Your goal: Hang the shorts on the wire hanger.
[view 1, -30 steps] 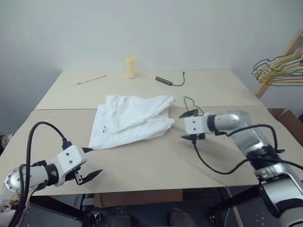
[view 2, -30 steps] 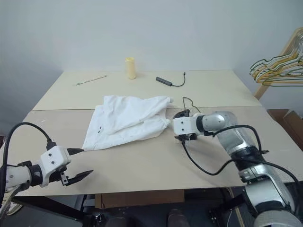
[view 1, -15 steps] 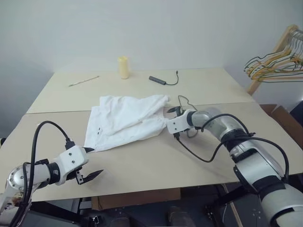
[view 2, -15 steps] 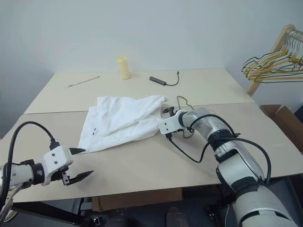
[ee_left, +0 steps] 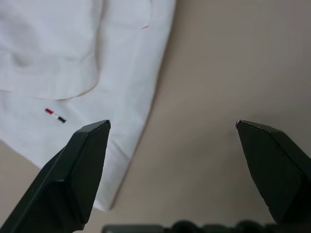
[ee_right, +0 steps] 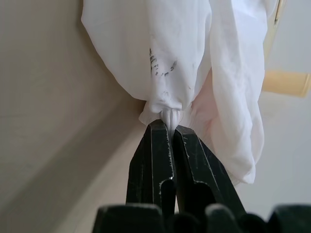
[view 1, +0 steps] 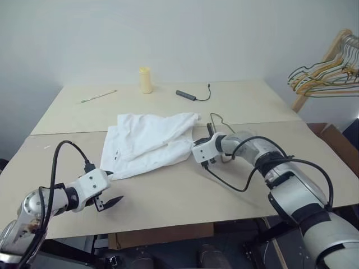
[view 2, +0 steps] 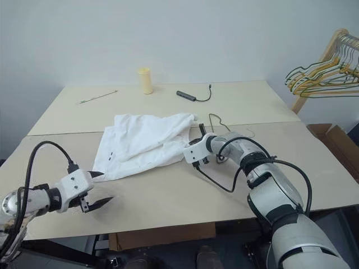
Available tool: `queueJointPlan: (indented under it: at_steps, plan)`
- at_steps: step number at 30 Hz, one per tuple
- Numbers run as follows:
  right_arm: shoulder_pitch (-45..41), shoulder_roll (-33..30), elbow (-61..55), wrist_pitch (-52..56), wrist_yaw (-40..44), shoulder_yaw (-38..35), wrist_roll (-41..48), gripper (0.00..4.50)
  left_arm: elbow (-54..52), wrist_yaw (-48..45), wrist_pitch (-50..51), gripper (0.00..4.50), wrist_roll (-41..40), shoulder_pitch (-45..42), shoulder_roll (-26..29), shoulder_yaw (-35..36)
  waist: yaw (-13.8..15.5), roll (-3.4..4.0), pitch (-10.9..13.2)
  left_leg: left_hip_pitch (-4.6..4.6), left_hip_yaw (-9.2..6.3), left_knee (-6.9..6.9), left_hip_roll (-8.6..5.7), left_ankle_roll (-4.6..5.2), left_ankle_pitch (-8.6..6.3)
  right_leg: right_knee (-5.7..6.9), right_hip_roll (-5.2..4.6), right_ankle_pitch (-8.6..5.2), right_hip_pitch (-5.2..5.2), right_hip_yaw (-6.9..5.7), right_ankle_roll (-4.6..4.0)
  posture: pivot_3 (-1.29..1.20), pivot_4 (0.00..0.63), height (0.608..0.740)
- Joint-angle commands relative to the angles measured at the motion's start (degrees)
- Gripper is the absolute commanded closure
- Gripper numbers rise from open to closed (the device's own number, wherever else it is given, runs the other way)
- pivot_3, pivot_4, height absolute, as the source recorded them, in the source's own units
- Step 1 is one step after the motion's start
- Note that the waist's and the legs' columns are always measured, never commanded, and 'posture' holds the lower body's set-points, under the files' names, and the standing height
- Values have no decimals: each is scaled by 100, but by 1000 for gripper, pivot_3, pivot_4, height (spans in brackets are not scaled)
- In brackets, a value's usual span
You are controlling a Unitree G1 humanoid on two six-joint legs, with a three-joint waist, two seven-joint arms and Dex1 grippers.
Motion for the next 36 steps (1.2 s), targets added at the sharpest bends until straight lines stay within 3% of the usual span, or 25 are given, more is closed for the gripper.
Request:
queueJointPlan:
  at_steps: [1,8,12,16,27,32,36]
  plan:
    - [-100,-73,-120,-63,-24,-104,92,4487,495,334,-74,0,382,-449,-15,-152,-43,0,0,0,0,0,0,0,0,0,0,0,0,0,0,9,0,740]
    - [17,-134,-311,-31,70,-187,189,4487,1525,-7,62,0,428,-1137,29,-557,-157,0,0,-1,-1,-2,0,0,0,2,-1,1,-2,0,2,-7,0,740]
    - [146,-217,-491,-36,221,-260,308,4487,2272,-539,19,0,65,-1524,-131,-692,-206,4,-3,9,-5,-1,-1,0,0,6,-1,1,7,-1,2,-18,0,740]
    - [251,-316,-648,15,276,-273,340,4500,2672,-768,-132,892,115,-1744,-204,-877,-203,14,-10,10,-5,-1,-4,0,0,4,-4,1,11,-1,3,-28,0,740]
    - [623,-393,-1264,280,498,-446,519,4500,2944,-690,-389,4416,322,-1860,-150,-1084,-228,35,-25,24,-8,3,-6,1,1,9,-4,2,28,1,5,-45,0,740]
    - [1034,-518,-2116,556,819,-599,755,4500,2268,-750,-327,4465,343,-1372,172,-923,-250,35,-27,23,-9,3,-5,1,0,9,-4,1,27,1,5,-58,0,740]
    - [1699,-1003,-3674,865,1969,-753,1404,4500,902,-1307,-112,4465,-49,-266,889,-316,-379,32,-29,-3,-13,-1,1,5,-4,6,-3,0,-6,11,7,-52,0,740]
